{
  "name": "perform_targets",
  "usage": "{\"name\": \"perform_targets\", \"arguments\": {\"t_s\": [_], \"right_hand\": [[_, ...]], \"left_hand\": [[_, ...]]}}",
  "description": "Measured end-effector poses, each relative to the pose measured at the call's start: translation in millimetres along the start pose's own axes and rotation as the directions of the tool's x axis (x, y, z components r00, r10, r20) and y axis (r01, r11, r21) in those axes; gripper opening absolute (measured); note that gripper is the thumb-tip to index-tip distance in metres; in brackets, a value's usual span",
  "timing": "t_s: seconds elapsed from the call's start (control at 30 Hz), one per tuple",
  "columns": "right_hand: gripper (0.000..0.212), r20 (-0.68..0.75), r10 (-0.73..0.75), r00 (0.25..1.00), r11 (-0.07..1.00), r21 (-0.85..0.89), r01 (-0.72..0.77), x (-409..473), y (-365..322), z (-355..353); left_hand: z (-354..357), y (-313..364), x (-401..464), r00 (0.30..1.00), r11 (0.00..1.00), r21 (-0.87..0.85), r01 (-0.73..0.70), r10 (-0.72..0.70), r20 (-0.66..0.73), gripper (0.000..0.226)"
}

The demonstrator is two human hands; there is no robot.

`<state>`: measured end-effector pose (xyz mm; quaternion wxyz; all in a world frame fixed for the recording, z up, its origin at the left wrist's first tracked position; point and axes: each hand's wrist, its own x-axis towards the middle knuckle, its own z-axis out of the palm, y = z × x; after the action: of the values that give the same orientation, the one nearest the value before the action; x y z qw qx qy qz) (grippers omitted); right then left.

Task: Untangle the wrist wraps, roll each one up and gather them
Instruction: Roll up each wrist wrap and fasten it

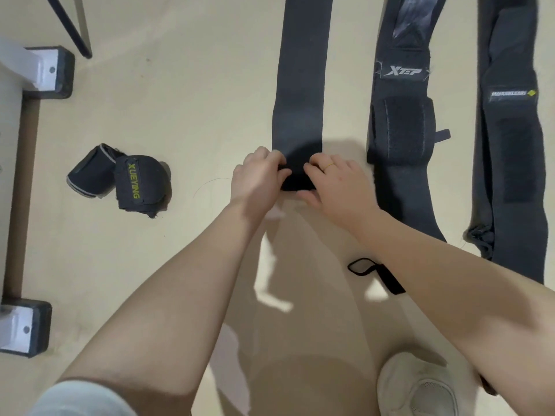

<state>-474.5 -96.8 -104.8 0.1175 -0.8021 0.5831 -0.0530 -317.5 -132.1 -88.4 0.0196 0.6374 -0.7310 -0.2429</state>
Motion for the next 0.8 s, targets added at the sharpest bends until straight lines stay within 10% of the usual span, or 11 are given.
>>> {"name": "perform_targets", "arguments": {"t_s": [0.13, 0.3, 0.5, 0.8], "right_hand": [[0.034, 0.061, -0.004, 0.998, 0.994, -0.105, 0.01, 4, 7, 2], [0.04, 0.075, 0.208, 0.975, 0.953, 0.21, -0.22, 13, 2, -9], [0.012, 0.408, 0.375, 0.832, 0.39, 0.745, -0.541, -10, -14, -21], [0.013, 0.312, 0.366, 0.877, 0.343, 0.831, -0.439, -7, -58, -143]], "left_hand": [[3, -1, 6, 0.994, 0.998, 0.065, -0.024, 0.031, -0.106, 0.016], [3, 9, -3, 0.987, 1.0, -0.025, 0.006, -0.01, -0.162, 0.022], [-17, 0, -42, 0.998, 0.974, -0.227, 0.004, 0.009, 0.057, 0.038], [-114, 22, -90, 0.995, 0.661, -0.744, 0.1, -0.075, 0.067, 0.031]]}}
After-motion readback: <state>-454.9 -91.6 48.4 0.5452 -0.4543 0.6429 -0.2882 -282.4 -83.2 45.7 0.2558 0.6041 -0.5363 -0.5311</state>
